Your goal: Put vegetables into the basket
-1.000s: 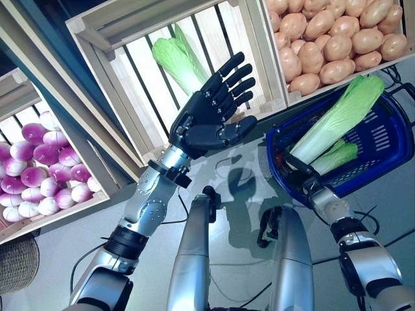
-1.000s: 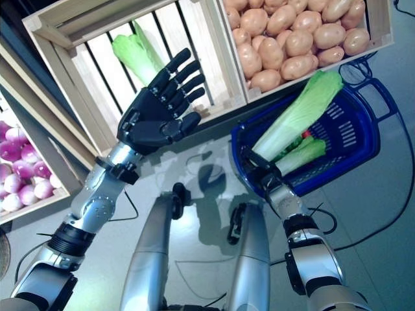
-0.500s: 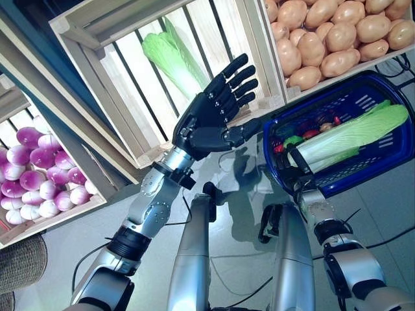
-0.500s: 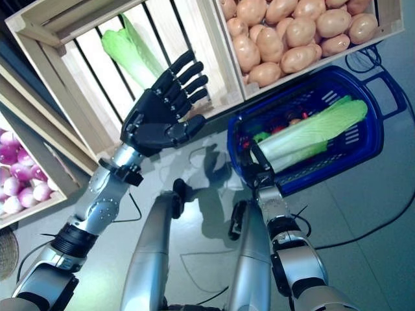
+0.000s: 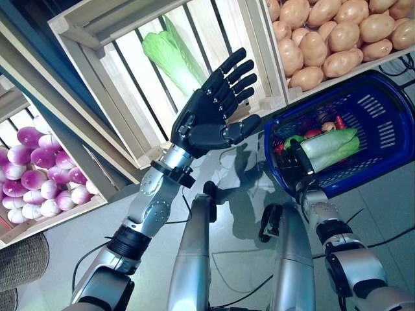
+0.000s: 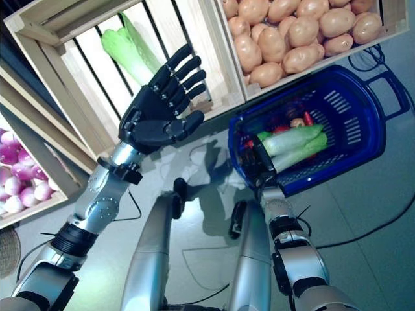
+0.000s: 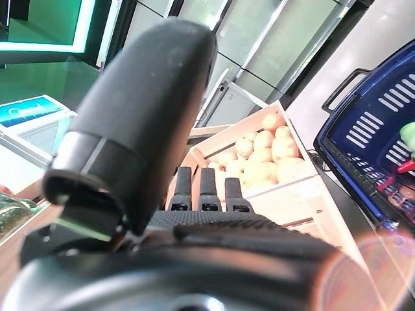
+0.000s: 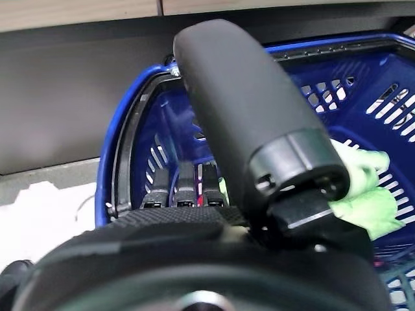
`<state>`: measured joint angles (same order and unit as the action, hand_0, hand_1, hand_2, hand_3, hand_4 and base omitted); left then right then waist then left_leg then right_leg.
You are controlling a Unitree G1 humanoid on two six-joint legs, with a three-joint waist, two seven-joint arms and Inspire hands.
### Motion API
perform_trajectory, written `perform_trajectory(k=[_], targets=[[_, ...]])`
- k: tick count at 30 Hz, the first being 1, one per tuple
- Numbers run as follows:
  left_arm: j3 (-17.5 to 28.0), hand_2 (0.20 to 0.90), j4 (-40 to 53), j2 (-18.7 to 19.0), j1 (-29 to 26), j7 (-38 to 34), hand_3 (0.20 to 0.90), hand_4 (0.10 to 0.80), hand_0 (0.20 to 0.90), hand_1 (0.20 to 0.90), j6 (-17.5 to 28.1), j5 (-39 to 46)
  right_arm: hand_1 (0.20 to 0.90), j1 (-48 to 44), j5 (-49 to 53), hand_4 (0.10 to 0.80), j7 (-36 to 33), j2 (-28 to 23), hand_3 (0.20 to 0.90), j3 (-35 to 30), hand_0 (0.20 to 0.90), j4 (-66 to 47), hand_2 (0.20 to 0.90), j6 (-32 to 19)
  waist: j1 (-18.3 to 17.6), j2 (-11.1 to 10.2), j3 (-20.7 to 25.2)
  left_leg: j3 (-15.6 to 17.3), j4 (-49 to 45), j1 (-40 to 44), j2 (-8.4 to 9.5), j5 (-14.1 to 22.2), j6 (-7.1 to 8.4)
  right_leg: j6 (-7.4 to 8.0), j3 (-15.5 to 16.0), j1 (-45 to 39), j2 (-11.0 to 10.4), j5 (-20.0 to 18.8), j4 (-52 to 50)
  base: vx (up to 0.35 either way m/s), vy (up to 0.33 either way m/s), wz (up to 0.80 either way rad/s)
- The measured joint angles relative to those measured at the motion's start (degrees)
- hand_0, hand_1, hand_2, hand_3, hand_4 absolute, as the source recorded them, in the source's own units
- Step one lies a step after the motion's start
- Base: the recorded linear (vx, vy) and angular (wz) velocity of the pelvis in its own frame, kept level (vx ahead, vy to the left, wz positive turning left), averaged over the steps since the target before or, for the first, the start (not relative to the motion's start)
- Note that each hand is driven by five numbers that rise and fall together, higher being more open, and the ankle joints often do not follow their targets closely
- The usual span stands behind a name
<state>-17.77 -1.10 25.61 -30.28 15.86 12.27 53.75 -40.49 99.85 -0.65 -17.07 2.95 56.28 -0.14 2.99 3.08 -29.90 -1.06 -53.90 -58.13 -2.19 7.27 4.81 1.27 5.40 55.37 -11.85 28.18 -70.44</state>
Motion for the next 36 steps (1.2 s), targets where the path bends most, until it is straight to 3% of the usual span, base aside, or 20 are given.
perform_trajectory(k=[9,13,20,27,32,36], targets=[[-0.04,0.9,-0.18,0.25,0.26,-0.16,0.9,0.8,0.9,0.9,-0.01,-0.64,0.9,0.31,4.66,0.8,1.08,0.13,0.9,1.01,0.9,-1.79,0.9,0.99,0.32,0.08,-0.01,-0.02,4.24,1.71,-0.64,-1.84,0.6,-0.16,0.51,-1.35,1.04,-1.49,3.67,0.03,-0.015,-0.01],[-0.01,0.9,-0.05,2.39,0.53,-1.57,0.9,0.8,0.9,0.9,0.18,-8.69,0.9,3.54,4.08,0.8,3.64,0.11,0.9,2.59,0.9,-6.2,0.9,0.8,0.18,0.08,-0.01,-0.09,9.41,5.97,-0.92,-3.34,0.63,-0.3,1.33,-5.2,1.42,-2.74,7.97,0.047,-0.035,0.0],[1.97,0.9,0.63,12.59,2.56,-5.47,0.9,0.8,0.9,0.9,0.74,-27.31,0.9,14.35,4.13,0.8,10.54,-0.09,0.9,4.85,0.9,-18.55,0.9,0.71,-0.19,0.06,0.01,0.33,20.9,14.95,-1.77,-7.49,1.39,-0.68,2.95,-12.79,2.33,-5.52,17.13,0.051,-0.043,-0.01],[8.32,0.9,4.29,18.26,6.2,-7.8,0.9,0.8,0.9,0.9,0.77,-41.07,0.9,25.66,3.94,0.8,14.06,-0.59,0.9,6.16,0.9,-25.65,0.9,-0.27,-0.41,-0.05,0.06,0.15,28.54,22.01,-1.83,-9.91,1.38,-0.3,4.31,-19.4,2.67,-6.77,23.25,-0.01,-0.031,0.04],[8.03,0.9,4.35,28.12,5.54,-13.02,0.9,0.8,0.9,0.9,0.5,-61.5,0.9,28.42,3.92,0.8,14.27,-3.25,0.9,7.06,0.9,-30.62,0.9,-0.34,-0.9,-0.07,0.05,0.26,27.91,20.57,-1.84,-10.02,1.32,-0.32,4.23,-17.95,2.64,-6.88,22.62,-0.046,-0.012,0.0],[4.8,0.9,3.58,35.31,3.98,-16.39,0.9,0.8,0.9,0.9,-1.87,-75.13,0.9,28.89,4.07,0.8,15.69,-5.5,0.9,7.46,0.9,-32.45,0.9,-0.35,-1.75,-0.09,0.04,0.28,26.57,19.01,-1.86,-9.37,1.17,-0.66,4.23,-16.51,2.4,-6.5,21.36,0.056,-0.009,0.01]])
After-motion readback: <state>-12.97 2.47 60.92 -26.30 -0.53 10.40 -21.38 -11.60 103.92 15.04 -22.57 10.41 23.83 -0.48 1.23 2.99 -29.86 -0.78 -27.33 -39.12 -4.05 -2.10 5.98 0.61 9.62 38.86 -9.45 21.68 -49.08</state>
